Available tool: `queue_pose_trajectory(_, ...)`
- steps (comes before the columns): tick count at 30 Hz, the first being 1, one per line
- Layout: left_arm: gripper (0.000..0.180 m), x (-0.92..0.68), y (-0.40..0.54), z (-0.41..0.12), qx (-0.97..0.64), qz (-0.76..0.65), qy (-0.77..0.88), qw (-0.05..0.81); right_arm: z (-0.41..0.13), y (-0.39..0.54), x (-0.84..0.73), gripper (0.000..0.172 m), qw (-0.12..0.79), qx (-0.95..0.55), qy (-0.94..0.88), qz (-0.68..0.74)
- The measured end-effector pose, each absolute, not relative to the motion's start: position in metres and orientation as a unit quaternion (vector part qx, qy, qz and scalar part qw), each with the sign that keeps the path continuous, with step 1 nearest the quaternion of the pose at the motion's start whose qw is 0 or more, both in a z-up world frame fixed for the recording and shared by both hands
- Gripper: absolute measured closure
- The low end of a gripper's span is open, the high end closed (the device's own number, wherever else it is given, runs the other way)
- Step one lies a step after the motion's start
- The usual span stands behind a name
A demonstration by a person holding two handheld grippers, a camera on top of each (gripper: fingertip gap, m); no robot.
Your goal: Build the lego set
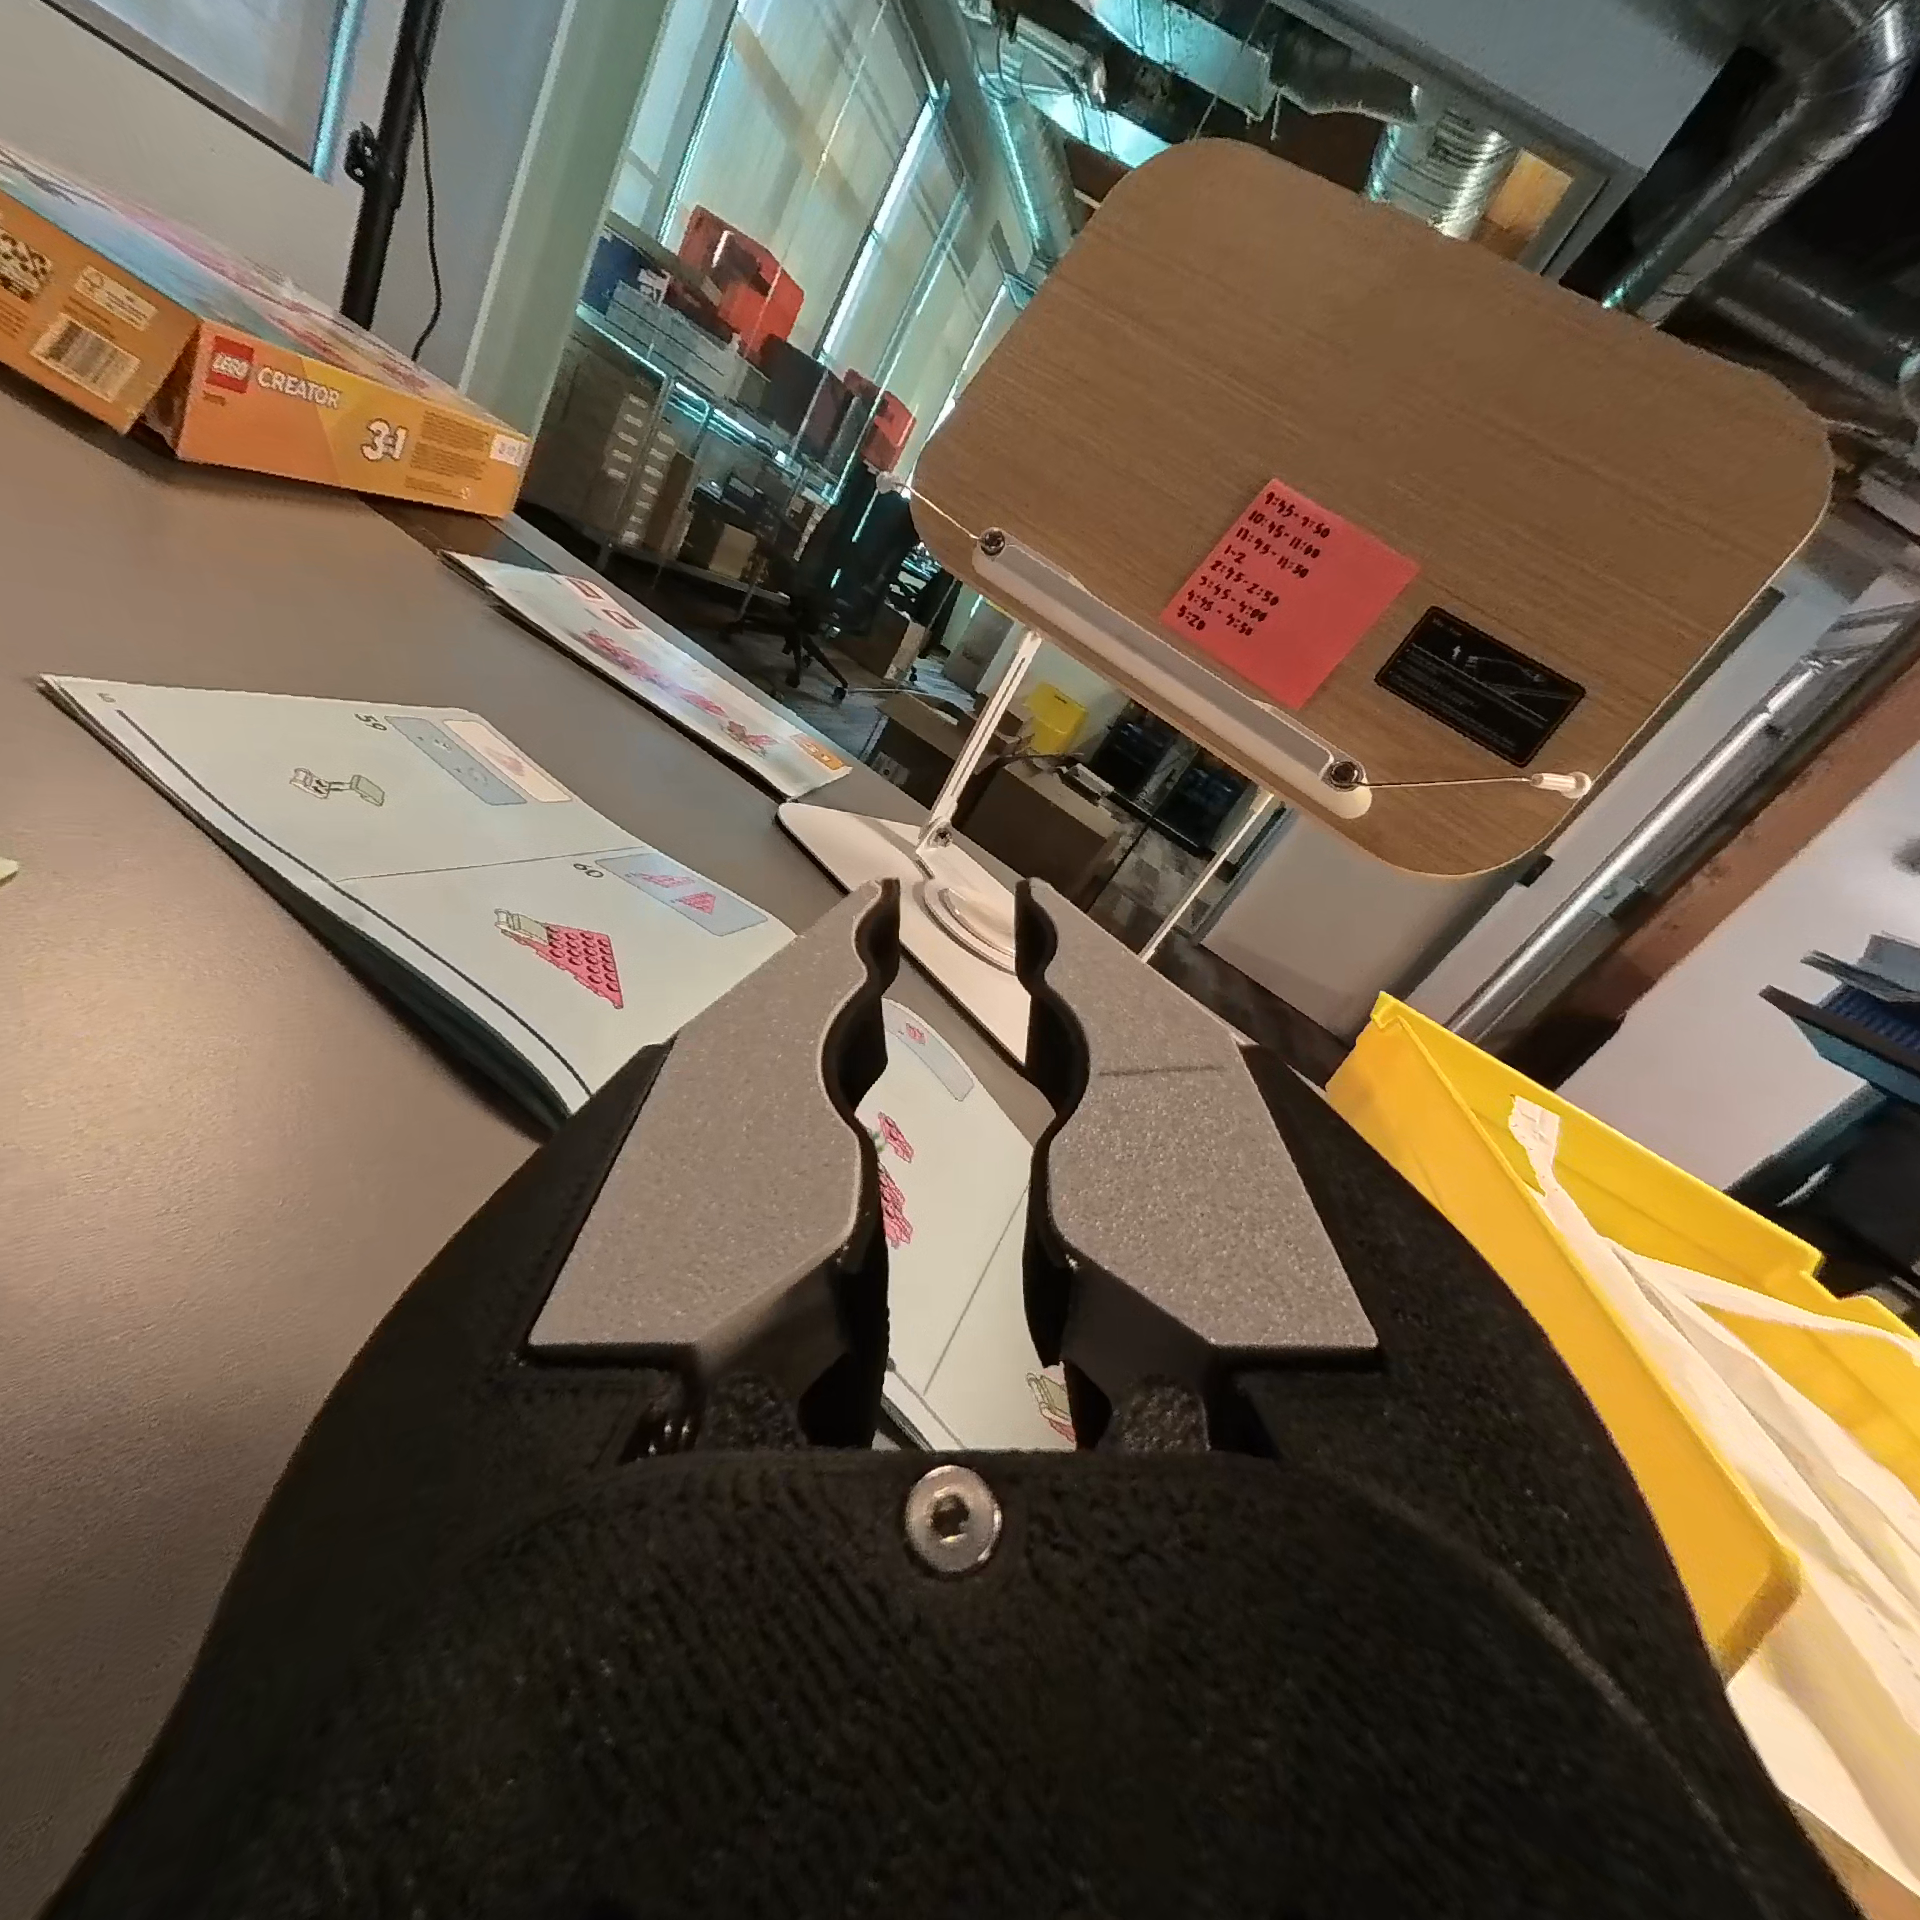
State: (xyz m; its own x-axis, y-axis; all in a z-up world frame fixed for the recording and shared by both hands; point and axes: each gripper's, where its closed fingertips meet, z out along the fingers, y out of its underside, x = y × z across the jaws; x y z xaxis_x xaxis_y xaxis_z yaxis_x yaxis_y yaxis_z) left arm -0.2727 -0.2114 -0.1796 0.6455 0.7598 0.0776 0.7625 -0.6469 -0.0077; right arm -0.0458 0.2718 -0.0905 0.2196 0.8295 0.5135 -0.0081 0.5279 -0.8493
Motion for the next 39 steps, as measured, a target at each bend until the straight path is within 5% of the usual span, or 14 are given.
queue_pose_trajectory(14, 0.180, -0.124, -0.075, 0.016, -0.925, 0.097, -0.159, 0.333, -0.083, 0.269, -0.043, 0.152, 0.676, -0.375, -0.527, 0.352)
queue_pose_trajectory(22, 0.180, -0.125, -0.032, -0.015, -0.921, 0.101, -0.156, 0.343, -0.079, 0.271, -0.039, 0.152, 0.678, -0.378, -0.515, 0.363)
queue_pose_trajectory(31, 0.137, -0.200, -0.025, -0.116, -0.959, -0.032, -0.223, 0.170, -0.081, 0.271, -0.040, 0.152, 0.676, -0.378, -0.521, 0.358)
queue_pose_trajectory(39, 0.131, -0.197, -0.079, -0.087, -0.946, -0.007, -0.252, 0.206, -0.083, 0.271, -0.040, 0.153, 0.674, -0.380, -0.525, 0.356)
